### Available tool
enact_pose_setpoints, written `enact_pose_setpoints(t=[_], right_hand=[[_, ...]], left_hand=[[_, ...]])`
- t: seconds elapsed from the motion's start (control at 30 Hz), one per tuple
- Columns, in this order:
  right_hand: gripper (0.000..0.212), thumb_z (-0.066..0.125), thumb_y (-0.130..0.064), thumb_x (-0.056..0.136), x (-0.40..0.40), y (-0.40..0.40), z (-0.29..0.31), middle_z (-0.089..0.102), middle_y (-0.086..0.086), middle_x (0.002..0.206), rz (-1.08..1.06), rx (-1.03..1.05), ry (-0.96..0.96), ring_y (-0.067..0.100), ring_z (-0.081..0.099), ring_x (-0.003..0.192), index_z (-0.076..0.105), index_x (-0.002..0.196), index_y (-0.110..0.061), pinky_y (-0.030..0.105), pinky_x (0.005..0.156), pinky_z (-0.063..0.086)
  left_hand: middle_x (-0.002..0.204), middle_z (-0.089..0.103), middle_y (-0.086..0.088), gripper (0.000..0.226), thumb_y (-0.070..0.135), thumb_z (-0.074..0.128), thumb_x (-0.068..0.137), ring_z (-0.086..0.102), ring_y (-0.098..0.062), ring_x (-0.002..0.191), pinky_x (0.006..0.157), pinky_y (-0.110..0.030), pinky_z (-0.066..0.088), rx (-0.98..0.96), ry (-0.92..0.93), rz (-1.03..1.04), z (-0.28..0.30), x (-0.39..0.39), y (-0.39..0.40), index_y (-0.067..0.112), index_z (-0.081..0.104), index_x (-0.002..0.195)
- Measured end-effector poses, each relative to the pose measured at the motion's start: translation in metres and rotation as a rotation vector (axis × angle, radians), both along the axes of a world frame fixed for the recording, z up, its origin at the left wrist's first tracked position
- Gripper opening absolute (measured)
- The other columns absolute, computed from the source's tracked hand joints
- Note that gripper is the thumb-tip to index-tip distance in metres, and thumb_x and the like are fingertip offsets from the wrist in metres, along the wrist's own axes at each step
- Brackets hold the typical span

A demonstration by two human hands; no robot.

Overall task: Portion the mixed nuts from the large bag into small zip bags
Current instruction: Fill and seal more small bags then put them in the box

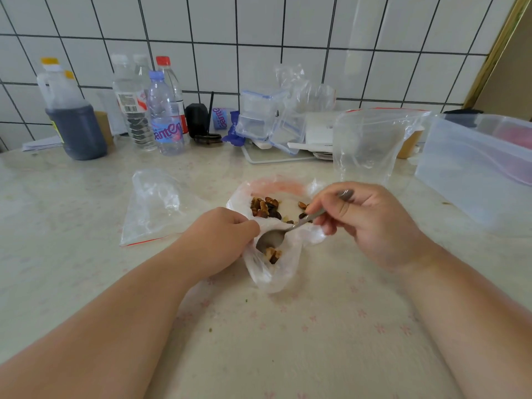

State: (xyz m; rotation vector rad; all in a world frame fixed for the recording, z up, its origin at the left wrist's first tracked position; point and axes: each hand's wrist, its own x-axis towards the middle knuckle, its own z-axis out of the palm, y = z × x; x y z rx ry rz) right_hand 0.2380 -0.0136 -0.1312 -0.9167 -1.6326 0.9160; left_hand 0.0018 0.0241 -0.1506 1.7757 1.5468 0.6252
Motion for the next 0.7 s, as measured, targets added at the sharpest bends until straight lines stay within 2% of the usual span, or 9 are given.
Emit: enact_pose_setpoints(t=[0.1,0.17,0.27,0.33,0.43,0.57,0.7], right_hand=[[0.026,0.058,-0.023,0.09,0.006,0.008,0.002,0.067,0.007,0.068,-0.151,-0.047,0.287,0.015,0.058,0.06,0.078,0.075,-0.015,0.023,0.056,0.047],[0.026,0.06,-0.027,0.087,0.01,0.014,0.002,0.067,0.006,0.065,-0.292,-0.099,0.365,0.015,0.058,0.059,0.078,0.071,-0.016,0.023,0.055,0.047],[0.024,0.06,-0.033,0.083,0.015,0.022,-0.004,0.071,0.004,0.068,-0.509,-0.156,0.248,0.013,0.061,0.061,0.078,0.074,-0.021,0.027,0.06,0.049],[0.023,0.058,-0.032,0.085,0.016,0.024,-0.01,0.074,0.002,0.073,-0.578,-0.173,0.133,0.012,0.065,0.063,0.078,0.077,-0.024,0.028,0.064,0.05],[0.023,0.058,-0.024,0.095,0.012,0.025,-0.016,0.076,0.001,0.08,-0.542,-0.229,0.042,0.011,0.068,0.067,0.078,0.085,-0.022,0.027,0.064,0.05],[0.023,0.055,-0.017,0.101,0.008,0.024,-0.017,0.077,0.006,0.086,-0.444,-0.302,0.047,0.012,0.067,0.067,0.076,0.094,-0.015,0.026,0.063,0.049],[0.025,0.053,-0.017,0.101,0.011,0.023,-0.012,0.073,0.003,0.074,-0.436,-0.343,0.098,0.013,0.064,0.062,0.075,0.091,-0.01,0.025,0.059,0.047]], left_hand=[[0.048,0.036,0.005,0.034,0.033,0.058,0.088,0.031,-0.014,0.043,0.047,-0.023,0.028,0.002,-0.004,-0.003,0.0,0.0,0.0,0.021,0.05,0.057],[0.048,0.036,0.005,0.033,0.033,0.058,0.088,0.032,-0.013,0.042,0.044,-0.021,0.028,0.007,0.008,-0.005,0.0,0.0,0.0,0.021,0.051,0.058],[0.047,0.036,0.006,0.034,0.033,0.058,0.088,0.031,-0.012,0.04,0.04,-0.018,0.028,0.009,0.008,-0.008,-0.001,0.0,0.001,0.021,0.051,0.058],[0.046,0.036,0.007,0.035,0.033,0.058,0.088,0.032,-0.012,0.04,0.042,-0.019,0.029,0.011,0.012,-0.005,-0.001,0.0,0.001,0.021,0.051,0.056],[0.05,0.037,0.005,0.035,0.034,0.058,0.088,0.032,-0.015,0.044,0.051,-0.025,0.03,0.019,0.014,-0.01,0.0,0.0,0.0,0.021,0.05,0.057],[0.051,0.037,0.004,0.035,0.035,0.058,0.089,0.032,-0.014,0.044,0.052,-0.027,0.03,0.021,0.014,-0.012,0.0,0.0,-0.001,0.022,0.05,0.057],[0.047,0.037,0.007,0.036,0.034,0.058,0.088,0.032,-0.013,0.041,0.052,-0.026,0.03,0.014,0.007,-0.004,0.0,0.001,-0.001,0.022,0.051,0.055]])
